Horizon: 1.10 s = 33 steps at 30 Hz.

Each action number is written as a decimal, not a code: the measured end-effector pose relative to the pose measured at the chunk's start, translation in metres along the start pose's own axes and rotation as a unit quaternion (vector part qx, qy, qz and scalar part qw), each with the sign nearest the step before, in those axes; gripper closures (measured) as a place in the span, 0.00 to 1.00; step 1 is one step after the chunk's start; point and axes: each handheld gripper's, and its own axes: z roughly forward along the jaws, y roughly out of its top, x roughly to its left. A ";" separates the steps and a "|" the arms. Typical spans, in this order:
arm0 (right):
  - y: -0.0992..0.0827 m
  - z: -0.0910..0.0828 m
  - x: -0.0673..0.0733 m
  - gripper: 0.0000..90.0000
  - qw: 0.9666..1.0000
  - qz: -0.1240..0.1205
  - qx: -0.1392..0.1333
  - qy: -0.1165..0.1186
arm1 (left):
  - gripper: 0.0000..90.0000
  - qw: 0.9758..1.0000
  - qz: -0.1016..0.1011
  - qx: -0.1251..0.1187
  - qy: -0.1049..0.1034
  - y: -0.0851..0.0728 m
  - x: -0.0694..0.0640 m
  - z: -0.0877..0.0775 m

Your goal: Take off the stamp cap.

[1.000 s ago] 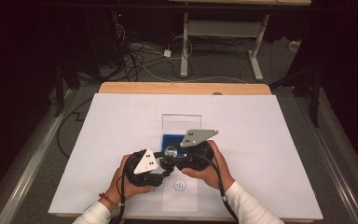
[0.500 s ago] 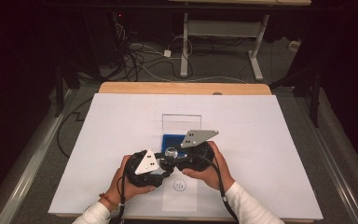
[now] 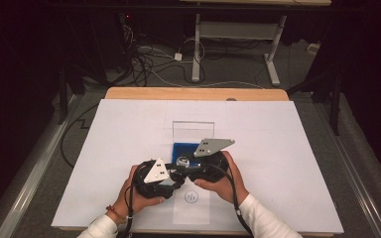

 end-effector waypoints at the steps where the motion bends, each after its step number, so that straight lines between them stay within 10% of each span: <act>1: 0.003 -0.005 0.000 0.63 1.000 -0.004 -0.011 -0.007 | 0.41 1.000 -0.004 0.000 -0.005 -0.002 0.000 0.002; 33: -0.004 -0.047 -0.023 0.63 0.998 -0.010 -0.007 -0.060 | 0.40 0.999 0.001 0.007 0.033 -0.025 0.020 -0.043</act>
